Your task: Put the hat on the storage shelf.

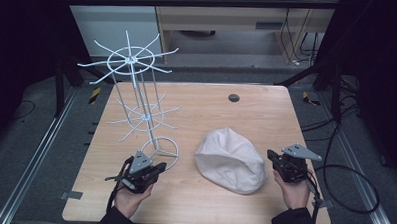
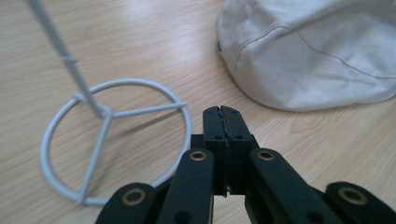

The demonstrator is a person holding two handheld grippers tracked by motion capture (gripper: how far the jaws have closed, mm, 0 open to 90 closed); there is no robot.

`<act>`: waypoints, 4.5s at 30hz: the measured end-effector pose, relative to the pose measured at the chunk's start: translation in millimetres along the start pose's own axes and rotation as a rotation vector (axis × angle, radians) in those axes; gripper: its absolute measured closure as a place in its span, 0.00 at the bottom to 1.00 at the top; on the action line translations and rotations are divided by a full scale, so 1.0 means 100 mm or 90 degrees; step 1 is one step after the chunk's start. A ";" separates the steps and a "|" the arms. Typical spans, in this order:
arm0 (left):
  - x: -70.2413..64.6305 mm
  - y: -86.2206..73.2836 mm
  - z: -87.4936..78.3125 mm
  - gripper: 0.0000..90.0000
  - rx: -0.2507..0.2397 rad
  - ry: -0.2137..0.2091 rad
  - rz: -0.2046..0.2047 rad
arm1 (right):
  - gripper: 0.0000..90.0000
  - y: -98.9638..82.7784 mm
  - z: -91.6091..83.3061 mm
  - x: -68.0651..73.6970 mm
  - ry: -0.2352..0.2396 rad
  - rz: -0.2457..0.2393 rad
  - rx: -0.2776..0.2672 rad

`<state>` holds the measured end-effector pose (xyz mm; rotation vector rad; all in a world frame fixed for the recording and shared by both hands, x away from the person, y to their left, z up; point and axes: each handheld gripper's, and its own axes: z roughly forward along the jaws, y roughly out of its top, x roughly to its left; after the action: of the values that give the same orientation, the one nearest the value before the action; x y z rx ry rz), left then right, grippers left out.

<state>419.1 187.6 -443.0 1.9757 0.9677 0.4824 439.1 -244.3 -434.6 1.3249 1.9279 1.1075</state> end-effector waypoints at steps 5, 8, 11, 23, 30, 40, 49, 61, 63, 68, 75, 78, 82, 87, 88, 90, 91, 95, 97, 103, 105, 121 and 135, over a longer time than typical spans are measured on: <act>-0.10 0.11 0.14 1.00 -0.007 -0.010 -0.001 | 1.00 -0.01 0.02 0.00 0.001 0.001 0.002; -0.16 0.15 0.23 1.00 -0.005 -0.015 0.002 | 1.00 -0.03 0.04 -0.03 -0.001 0.003 0.006; -0.22 0.17 0.34 1.00 0.000 -0.019 0.007 | 1.00 -0.04 0.06 -0.03 -0.003 0.006 0.009; -0.38 0.19 0.70 1.00 0.037 -0.015 0.043 | 1.00 -0.10 0.30 0.00 0.009 -0.016 0.045; -0.42 0.20 0.85 1.00 0.039 -0.019 0.035 | 1.00 -0.14 0.37 0.00 0.016 -0.021 0.060; -0.39 0.22 1.04 1.00 0.040 -0.025 0.015 | 1.00 -0.17 0.35 0.04 0.026 -0.028 0.076; -0.41 0.33 1.18 1.00 0.029 -0.027 0.009 | 1.00 -0.23 0.27 0.06 0.029 -0.036 0.086; -0.43 0.43 1.38 1.00 0.029 -0.023 -0.007 | 1.00 -0.32 0.15 0.09 0.040 -0.022 0.090; -0.42 0.45 1.41 1.00 0.034 -0.018 -0.004 | 1.00 -0.33 0.14 0.10 0.045 -0.019 0.091; -0.43 0.49 1.46 1.00 0.043 -0.013 0.006 | 1.00 -0.34 0.10 0.14 0.057 -0.010 0.084; -0.42 0.51 1.50 1.00 0.038 -0.018 -0.006 | 1.00 -0.35 0.08 0.19 0.063 -0.012 0.082; -0.40 0.52 1.51 1.00 0.036 -0.017 -0.010 | 1.00 -0.35 0.08 0.19 0.067 -0.006 0.084; -0.39 0.52 1.54 1.00 0.036 -0.017 -0.011 | 1.00 -0.36 0.08 0.20 0.066 -0.010 0.085; -0.37 0.52 1.53 1.00 0.036 -0.015 -0.011 | 1.00 -0.35 0.07 0.21 0.065 -0.009 0.082; -0.37 0.53 1.50 0.99 0.037 -0.014 -0.008 | 1.00 -0.35 0.06 0.20 0.061 -0.013 0.078; -0.38 0.54 1.43 0.98 0.037 -0.017 -0.001 | 1.00 -0.33 0.04 0.18 0.053 -0.009 0.067; -0.38 0.54 1.39 0.97 0.036 -0.021 0.001 | 1.00 -0.33 0.02 0.17 0.051 -0.005 0.060; -0.39 0.52 1.22 0.94 0.031 -0.032 0.020 | 0.94 -0.29 -0.04 0.12 0.028 -0.003 0.033; -0.39 0.50 1.12 0.91 0.034 -0.034 0.022 | 0.90 -0.28 -0.06 0.10 0.019 0.000 0.025; -0.32 0.42 0.83 0.83 0.032 -0.043 0.031 | 0.81 -0.25 -0.10 0.07 0.004 0.007 0.016; -0.30 0.39 0.73 0.79 0.034 -0.042 0.040 | 0.77 -0.25 -0.10 0.06 0.002 0.005 0.014; 0.08 -0.06 0.04 0.64 0.033 -0.001 0.019 | 0.62 -0.08 -0.21 0.16 0.026 -0.003 0.008; 0.55 -0.33 -0.31 0.55 0.022 0.064 -0.035 | 0.56 0.10 -0.19 0.35 0.048 -0.031 0.040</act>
<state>418.6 257.9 -454.9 1.9664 1.0959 0.5413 415.8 -216.0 -416.1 1.2786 2.0540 1.0964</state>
